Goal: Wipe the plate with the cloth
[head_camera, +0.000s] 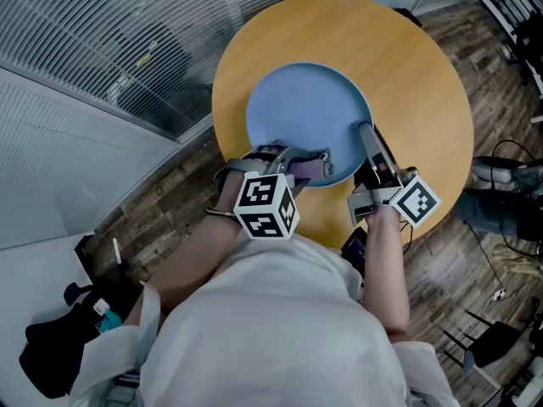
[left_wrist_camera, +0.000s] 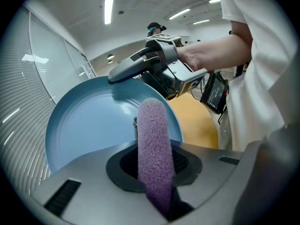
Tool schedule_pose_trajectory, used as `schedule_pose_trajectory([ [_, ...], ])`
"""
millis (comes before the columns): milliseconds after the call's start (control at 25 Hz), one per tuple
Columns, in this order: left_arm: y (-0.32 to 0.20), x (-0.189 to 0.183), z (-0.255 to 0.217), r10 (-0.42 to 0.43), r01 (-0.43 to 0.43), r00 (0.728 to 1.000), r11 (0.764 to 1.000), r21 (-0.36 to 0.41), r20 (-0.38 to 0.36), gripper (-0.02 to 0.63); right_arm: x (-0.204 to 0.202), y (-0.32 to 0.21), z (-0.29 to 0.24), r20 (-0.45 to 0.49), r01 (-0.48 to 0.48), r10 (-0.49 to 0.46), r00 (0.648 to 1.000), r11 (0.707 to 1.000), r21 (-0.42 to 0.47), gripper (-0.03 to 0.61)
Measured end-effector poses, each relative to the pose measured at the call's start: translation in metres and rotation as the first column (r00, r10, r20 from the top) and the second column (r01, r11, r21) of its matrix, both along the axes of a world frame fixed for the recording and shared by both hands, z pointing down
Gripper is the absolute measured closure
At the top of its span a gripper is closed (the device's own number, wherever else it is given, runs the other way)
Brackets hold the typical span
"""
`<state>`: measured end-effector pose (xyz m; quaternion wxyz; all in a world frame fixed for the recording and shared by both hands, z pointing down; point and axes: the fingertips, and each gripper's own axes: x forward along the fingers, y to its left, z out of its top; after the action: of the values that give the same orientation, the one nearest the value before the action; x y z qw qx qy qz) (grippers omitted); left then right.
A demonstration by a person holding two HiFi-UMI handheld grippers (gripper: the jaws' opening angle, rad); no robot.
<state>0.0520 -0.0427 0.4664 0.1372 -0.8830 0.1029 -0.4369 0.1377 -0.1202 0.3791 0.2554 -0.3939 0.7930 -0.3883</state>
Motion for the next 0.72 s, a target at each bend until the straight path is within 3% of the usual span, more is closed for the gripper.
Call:
schedule_pose_trajectory([
  [400, -0.017, -0.026, 0.004, -0.113, 0.113, 0.993, 0.993, 0.013, 0.017, 0.531, 0.003, 0.002, 0.000, -0.009, -0.019, 0.019, 1.000, 1.000, 0.017, 0.459],
  [560, -0.025, -0.032, 0.001, -0.198, 0.197, 0.980, 0.980, -0.036, -0.005, 0.531, 0.005, 0.001, -0.002, -0.011, -0.029, 0.029, 1.000, 0.999, 0.027, 0.460],
  [720, -0.022, -0.029, 0.002, -0.201, 0.200, 0.980, 0.977, -0.070, -0.013, 0.531, 0.006, 0.001, -0.003, -0.010, -0.038, 0.038, 0.999, 0.999, 0.031, 0.460],
])
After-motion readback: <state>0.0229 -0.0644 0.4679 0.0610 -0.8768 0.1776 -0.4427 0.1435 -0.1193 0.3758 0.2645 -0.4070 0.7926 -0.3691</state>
